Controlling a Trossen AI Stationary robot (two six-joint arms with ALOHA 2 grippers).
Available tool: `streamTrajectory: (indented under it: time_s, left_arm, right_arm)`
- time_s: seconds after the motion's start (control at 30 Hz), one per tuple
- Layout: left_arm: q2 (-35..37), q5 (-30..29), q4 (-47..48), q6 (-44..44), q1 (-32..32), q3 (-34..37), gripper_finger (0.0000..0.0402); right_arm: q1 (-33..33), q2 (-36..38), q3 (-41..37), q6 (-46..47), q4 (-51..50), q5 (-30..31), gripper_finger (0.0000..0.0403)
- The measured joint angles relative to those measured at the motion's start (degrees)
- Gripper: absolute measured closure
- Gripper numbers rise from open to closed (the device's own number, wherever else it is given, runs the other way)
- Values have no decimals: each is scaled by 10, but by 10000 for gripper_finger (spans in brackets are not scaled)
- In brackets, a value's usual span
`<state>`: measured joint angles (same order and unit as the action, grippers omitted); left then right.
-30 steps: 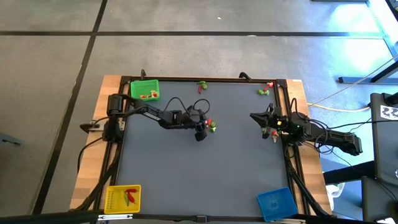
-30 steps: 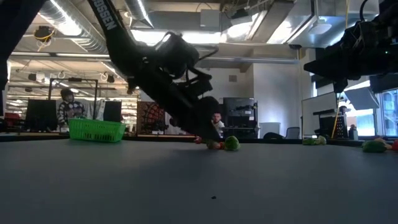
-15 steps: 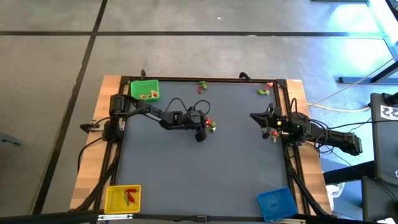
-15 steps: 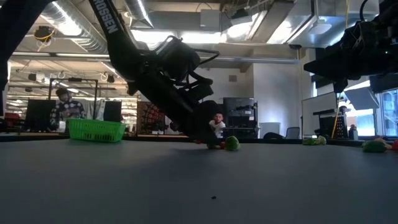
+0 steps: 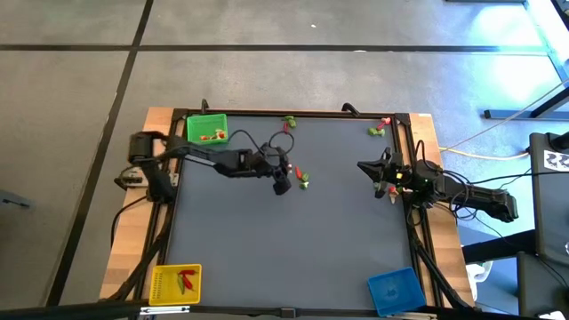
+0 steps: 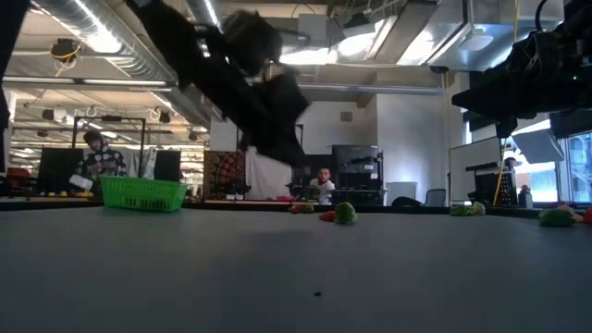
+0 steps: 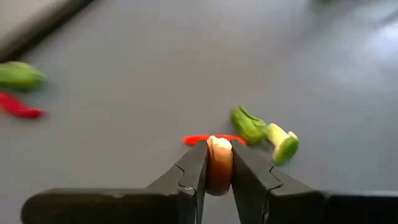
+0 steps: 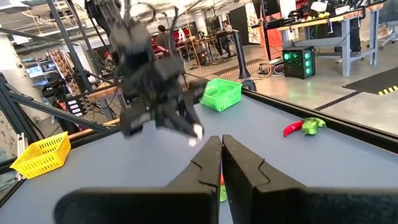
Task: Sort produce into baskets
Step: Put the brown mushroom into the green bin
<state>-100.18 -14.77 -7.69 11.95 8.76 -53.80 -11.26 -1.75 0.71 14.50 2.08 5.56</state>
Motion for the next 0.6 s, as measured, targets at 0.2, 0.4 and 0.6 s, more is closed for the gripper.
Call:
streamTrajectory:
  time_s: [0.2, 0.4, 0.6]
  left_arm:
    - [101, -34, 123, -1, 24, 0, 342]
    - [172, -68, 224, 2, 63, 0, 342]
    - [213, -116, 328, 33, 112, 0, 341]
  right_arm:
    - [0, 0, 0, 0, 0, 0, 386]
    - [0, 0, 0, 0, 2, 0, 386]
    - [0, 0, 0, 0, 2, -1, 386]
